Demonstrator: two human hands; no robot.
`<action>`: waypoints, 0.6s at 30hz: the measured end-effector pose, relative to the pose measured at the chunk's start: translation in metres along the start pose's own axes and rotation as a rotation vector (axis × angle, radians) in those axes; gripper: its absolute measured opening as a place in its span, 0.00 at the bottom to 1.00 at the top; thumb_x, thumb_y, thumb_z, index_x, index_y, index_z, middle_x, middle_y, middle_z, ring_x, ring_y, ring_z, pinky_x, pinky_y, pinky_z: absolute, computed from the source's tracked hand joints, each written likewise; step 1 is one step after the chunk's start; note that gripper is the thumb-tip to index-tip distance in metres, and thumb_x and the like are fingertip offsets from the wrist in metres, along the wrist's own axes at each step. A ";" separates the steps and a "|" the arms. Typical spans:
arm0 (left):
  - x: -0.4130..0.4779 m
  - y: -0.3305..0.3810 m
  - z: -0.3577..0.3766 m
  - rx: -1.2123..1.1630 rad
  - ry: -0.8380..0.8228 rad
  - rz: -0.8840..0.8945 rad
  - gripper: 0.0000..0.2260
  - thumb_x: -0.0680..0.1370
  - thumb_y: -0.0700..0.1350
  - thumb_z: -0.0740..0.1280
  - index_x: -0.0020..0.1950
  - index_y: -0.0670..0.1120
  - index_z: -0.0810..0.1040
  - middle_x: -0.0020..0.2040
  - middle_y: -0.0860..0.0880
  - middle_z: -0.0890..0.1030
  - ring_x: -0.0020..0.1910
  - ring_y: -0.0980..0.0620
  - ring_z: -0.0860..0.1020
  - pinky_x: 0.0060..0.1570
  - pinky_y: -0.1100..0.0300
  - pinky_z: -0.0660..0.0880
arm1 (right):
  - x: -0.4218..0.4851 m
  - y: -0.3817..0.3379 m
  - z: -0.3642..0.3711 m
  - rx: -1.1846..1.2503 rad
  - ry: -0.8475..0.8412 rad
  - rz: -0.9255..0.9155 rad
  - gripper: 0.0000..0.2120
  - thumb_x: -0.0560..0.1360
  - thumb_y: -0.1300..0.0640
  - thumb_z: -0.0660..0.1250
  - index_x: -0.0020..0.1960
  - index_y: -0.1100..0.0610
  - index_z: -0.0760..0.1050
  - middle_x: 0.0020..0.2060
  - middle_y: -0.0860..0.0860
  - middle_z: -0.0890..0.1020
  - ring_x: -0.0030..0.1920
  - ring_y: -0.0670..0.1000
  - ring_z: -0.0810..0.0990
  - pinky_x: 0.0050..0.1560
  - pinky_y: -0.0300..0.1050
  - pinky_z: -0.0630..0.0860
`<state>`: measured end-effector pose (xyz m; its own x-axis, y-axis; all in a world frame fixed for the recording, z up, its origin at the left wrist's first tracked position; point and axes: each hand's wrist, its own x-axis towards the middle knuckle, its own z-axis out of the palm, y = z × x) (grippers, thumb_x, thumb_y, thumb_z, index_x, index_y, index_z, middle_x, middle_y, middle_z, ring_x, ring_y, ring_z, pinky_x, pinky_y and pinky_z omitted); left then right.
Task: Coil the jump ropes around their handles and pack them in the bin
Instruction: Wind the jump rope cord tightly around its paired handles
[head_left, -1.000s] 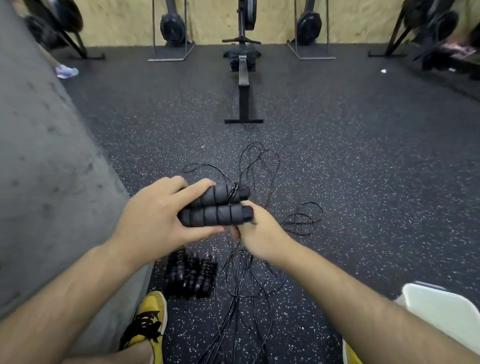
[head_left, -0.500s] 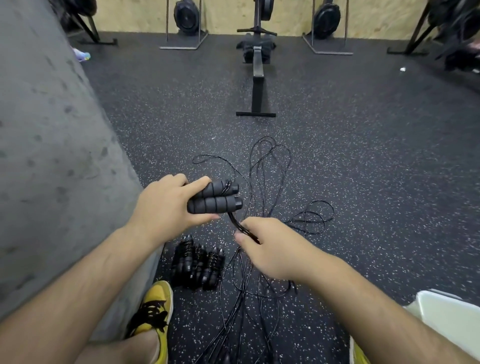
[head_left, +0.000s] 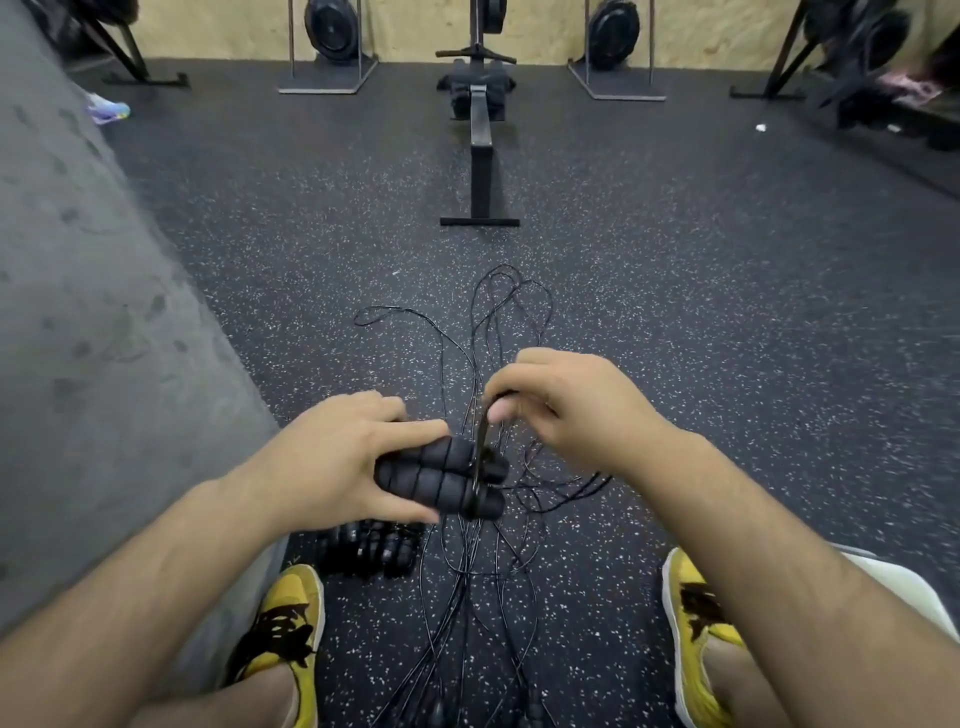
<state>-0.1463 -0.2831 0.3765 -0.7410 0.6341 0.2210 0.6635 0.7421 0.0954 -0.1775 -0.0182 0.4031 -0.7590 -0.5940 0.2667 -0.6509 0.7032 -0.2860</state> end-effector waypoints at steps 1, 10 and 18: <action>0.000 0.005 -0.002 -0.059 0.030 0.015 0.31 0.70 0.75 0.66 0.65 0.57 0.77 0.41 0.56 0.73 0.40 0.53 0.72 0.42 0.54 0.74 | -0.001 0.005 0.000 0.036 0.032 0.022 0.08 0.80 0.47 0.62 0.52 0.45 0.80 0.44 0.43 0.79 0.45 0.47 0.79 0.43 0.49 0.77; -0.004 0.028 -0.011 -0.144 0.207 -0.151 0.33 0.69 0.76 0.65 0.69 0.60 0.75 0.45 0.59 0.74 0.45 0.55 0.74 0.47 0.52 0.75 | -0.012 -0.015 0.033 0.414 -0.241 0.291 0.16 0.75 0.66 0.62 0.46 0.44 0.77 0.41 0.43 0.82 0.45 0.48 0.81 0.47 0.45 0.79; 0.006 0.019 -0.007 -0.027 0.256 -0.358 0.33 0.68 0.77 0.63 0.68 0.63 0.72 0.43 0.56 0.72 0.45 0.51 0.73 0.43 0.51 0.76 | -0.007 -0.041 0.054 0.391 -0.229 0.320 0.09 0.83 0.58 0.54 0.54 0.56 0.73 0.40 0.53 0.79 0.34 0.50 0.74 0.35 0.47 0.72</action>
<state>-0.1369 -0.2666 0.3860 -0.8777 0.2610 0.4019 0.3742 0.8972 0.2347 -0.1463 -0.0635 0.3636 -0.8761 -0.4749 -0.0838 -0.3121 0.6909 -0.6521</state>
